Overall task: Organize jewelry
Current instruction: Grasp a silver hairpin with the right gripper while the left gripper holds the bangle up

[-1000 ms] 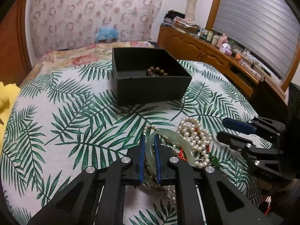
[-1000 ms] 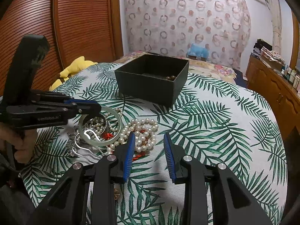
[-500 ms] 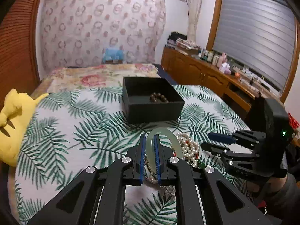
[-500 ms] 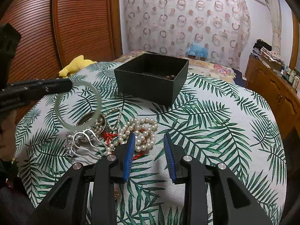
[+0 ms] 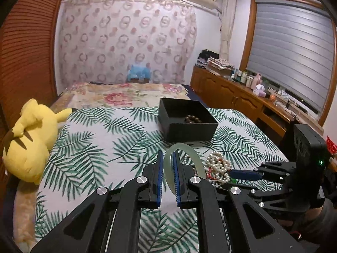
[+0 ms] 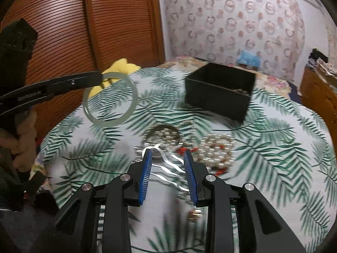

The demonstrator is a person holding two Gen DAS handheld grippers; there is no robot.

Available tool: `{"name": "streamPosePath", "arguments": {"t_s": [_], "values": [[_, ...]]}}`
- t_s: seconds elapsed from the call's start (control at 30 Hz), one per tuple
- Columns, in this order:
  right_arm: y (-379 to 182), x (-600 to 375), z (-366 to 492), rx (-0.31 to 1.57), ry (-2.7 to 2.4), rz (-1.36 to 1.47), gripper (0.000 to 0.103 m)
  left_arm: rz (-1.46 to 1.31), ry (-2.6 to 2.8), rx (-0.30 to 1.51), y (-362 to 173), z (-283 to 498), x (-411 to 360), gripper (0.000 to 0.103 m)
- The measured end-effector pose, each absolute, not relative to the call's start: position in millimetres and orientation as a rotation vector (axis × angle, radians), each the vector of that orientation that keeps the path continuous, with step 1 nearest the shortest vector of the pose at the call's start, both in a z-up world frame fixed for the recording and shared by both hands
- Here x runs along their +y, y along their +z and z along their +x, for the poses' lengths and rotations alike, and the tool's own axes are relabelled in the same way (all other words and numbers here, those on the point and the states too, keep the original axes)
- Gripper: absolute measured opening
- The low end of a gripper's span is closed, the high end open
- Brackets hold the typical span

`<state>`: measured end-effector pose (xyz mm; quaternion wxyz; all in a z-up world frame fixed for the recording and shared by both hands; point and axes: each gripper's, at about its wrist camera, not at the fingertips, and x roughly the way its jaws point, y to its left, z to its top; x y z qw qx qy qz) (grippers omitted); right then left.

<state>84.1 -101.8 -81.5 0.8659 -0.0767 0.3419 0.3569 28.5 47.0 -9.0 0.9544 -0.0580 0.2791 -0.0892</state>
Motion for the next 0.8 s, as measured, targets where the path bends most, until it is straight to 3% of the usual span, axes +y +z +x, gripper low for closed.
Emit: {"name": "streamPosePath", "arguments": {"t_s": [0.17, 0.53, 0.8], "values": [[-86, -78, 82, 0.749, 0.781, -0.191, 0.034, -0.134, -0.17, 0.565, -13, 25, 57, 0.008], [-102, -51, 82, 0.776, 0.72, -0.317, 0.044, -0.151, -0.164, 0.574, -22, 23, 64, 0.008], [-106, -39, 75, 0.729, 0.648, -0.465, 0.041, -0.147, -0.167, 0.576, -25, 22, 59, 0.008]]}}
